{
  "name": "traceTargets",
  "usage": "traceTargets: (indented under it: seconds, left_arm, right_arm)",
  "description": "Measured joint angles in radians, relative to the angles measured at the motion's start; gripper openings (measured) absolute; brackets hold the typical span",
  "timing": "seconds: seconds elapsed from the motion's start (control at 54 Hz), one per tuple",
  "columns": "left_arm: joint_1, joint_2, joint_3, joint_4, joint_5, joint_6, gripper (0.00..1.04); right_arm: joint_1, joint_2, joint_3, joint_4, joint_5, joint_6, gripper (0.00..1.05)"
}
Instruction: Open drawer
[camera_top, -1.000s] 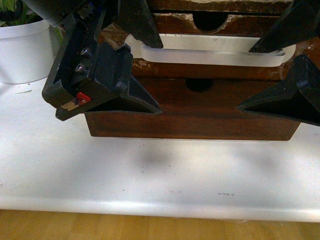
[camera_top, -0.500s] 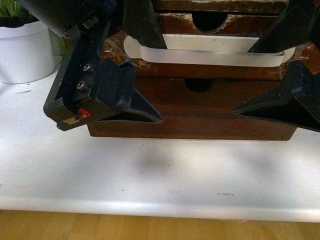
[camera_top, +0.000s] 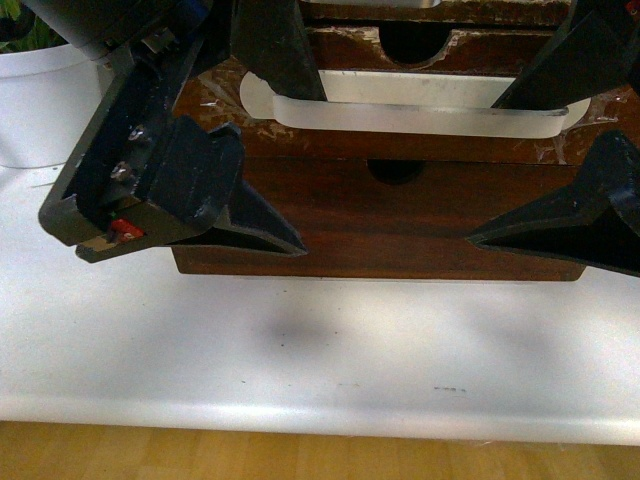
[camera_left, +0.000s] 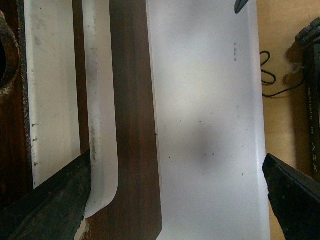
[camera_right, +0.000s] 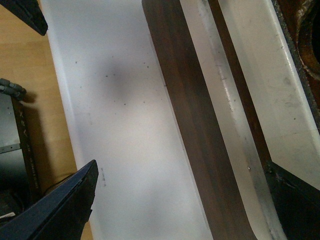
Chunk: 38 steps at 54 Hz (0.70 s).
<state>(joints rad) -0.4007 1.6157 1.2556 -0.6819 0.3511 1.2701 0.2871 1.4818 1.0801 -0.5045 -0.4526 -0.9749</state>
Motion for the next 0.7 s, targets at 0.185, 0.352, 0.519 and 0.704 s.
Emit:
traceTargets:
  seconds: [0.185, 0.352, 0.519, 0.704]
  left_arm:
    - [0.003, -0.016, -0.004, -0.037, 0.006, 0.034, 0.99]
    - [0.001, -0.046, -0.023, -0.071, 0.002, 0.072, 0.99]
    - [-0.006, -0.078, -0.054, -0.076, -0.004, 0.085, 0.99]
    - [-0.008, -0.126, -0.099, -0.084, 0.001, 0.103, 0.99]
  right_arm:
    - [0.008, -0.021, -0.007, -0.032, -0.003, -0.016, 0.96]
    - [0.026, -0.055, -0.034, -0.039, 0.0, -0.024, 0.96]
    - [0.038, -0.084, -0.061, -0.039, 0.005, -0.023, 0.96]
    - [0.054, -0.124, -0.098, -0.039, 0.006, -0.018, 0.96]
